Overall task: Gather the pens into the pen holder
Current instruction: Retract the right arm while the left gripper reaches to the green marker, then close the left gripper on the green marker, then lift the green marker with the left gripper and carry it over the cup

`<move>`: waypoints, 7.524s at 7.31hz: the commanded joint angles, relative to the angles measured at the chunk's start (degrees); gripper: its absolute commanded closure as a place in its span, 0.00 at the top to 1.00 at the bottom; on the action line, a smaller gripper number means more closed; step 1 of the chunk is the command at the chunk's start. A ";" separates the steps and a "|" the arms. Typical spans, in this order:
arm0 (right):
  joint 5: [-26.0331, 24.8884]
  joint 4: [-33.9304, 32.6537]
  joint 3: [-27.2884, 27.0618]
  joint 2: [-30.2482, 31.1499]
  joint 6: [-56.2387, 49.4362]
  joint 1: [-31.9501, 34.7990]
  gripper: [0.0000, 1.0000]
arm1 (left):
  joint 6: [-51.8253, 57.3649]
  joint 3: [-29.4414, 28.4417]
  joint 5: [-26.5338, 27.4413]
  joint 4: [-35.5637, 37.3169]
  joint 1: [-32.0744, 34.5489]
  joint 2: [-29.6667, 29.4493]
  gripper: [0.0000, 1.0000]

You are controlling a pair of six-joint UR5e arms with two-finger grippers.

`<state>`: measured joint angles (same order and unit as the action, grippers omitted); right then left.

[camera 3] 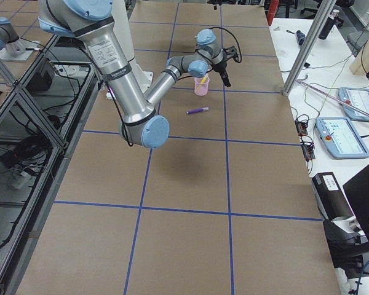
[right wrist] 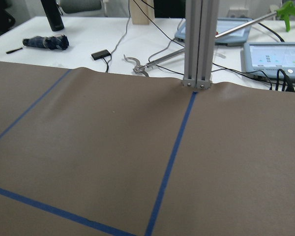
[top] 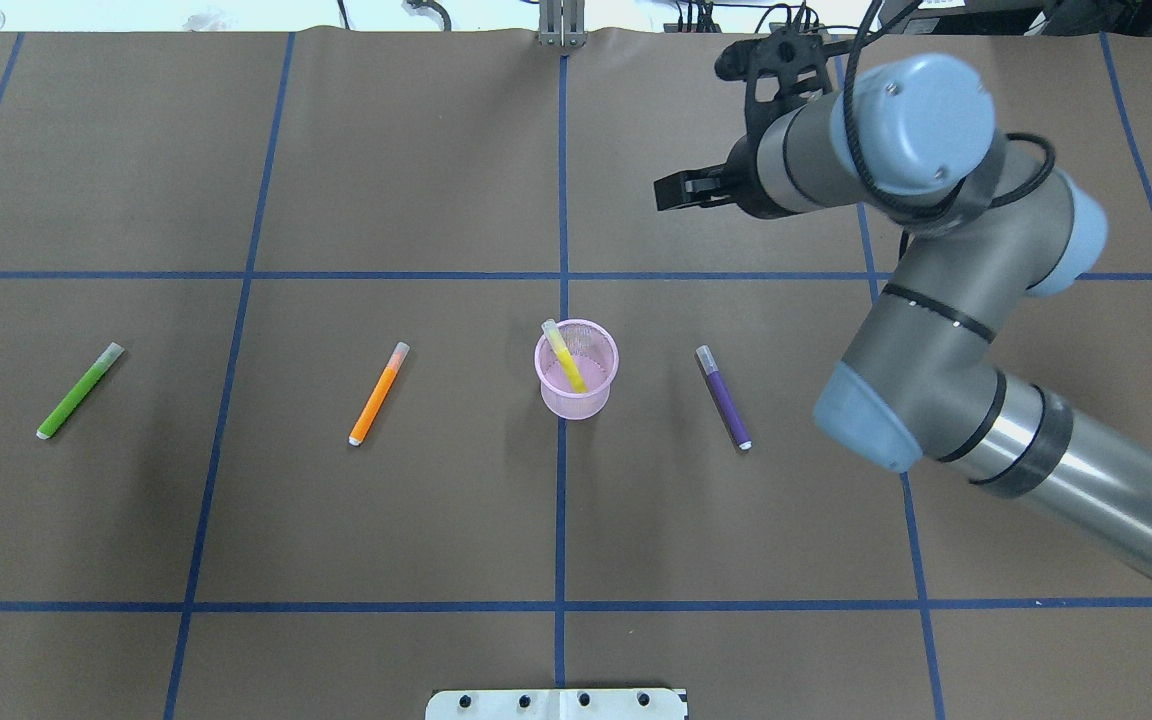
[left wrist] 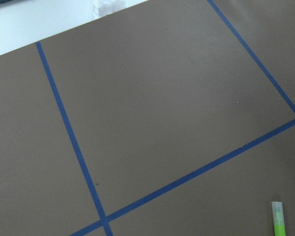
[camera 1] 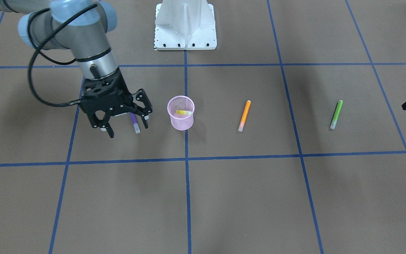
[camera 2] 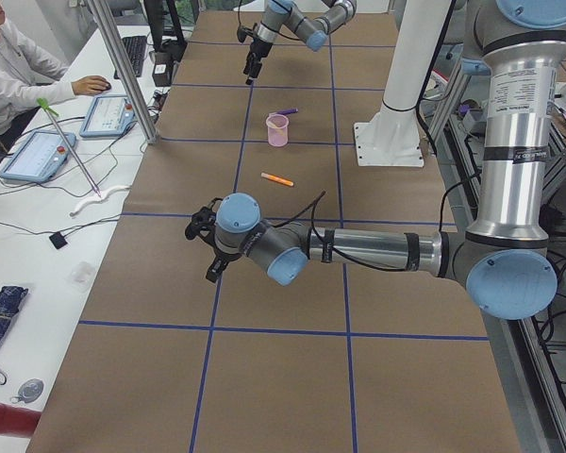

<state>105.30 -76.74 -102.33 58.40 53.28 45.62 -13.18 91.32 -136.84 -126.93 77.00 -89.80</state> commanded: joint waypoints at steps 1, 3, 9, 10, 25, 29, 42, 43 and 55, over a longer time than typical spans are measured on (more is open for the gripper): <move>14.11 -5.60 -0.15 2.49 -10.85 11.64 0.99 | -4.04 -0.52 7.06 -0.51 -8.22 0.84 1.00; 22.81 -5.53 -1.02 7.76 -20.98 18.86 0.99 | -8.58 -0.53 10.97 -0.51 -14.82 1.47 1.00; 23.29 -5.27 -1.20 9.81 -24.54 20.48 0.99 | -11.52 0.35 16.52 -0.51 -26.10 -0.38 0.62; 23.20 -5.27 -1.29 9.81 -24.54 20.48 0.99 | -11.52 0.26 16.52 -0.51 -26.20 -0.81 0.48; 22.76 -5.18 -1.02 9.89 -24.46 20.39 0.99 | -10.64 -0.79 16.34 -0.07 -26.20 -1.43 0.36; 23.02 -5.18 -0.94 9.89 -24.46 20.39 0.99 | -10.55 -0.62 16.43 -0.16 -26.37 -1.43 0.32; 22.94 -5.18 -0.76 9.72 -24.46 20.30 0.99 | -10.55 -0.71 15.99 -0.07 -26.29 -1.78 0.00; 22.94 -5.18 -0.76 9.72 -24.46 20.30 0.99 | -10.55 0.43 15.55 -0.07 -26.29 -1.96 0.00; 22.67 -5.09 -0.76 9.63 -24.19 20.30 0.99 | -24.00 1.09 51.57 -30.82 -47.90 -33.39 0.00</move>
<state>127.97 -81.76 -103.17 68.06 29.09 65.92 -37.25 95.59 -89.79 -156.24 31.88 -119.72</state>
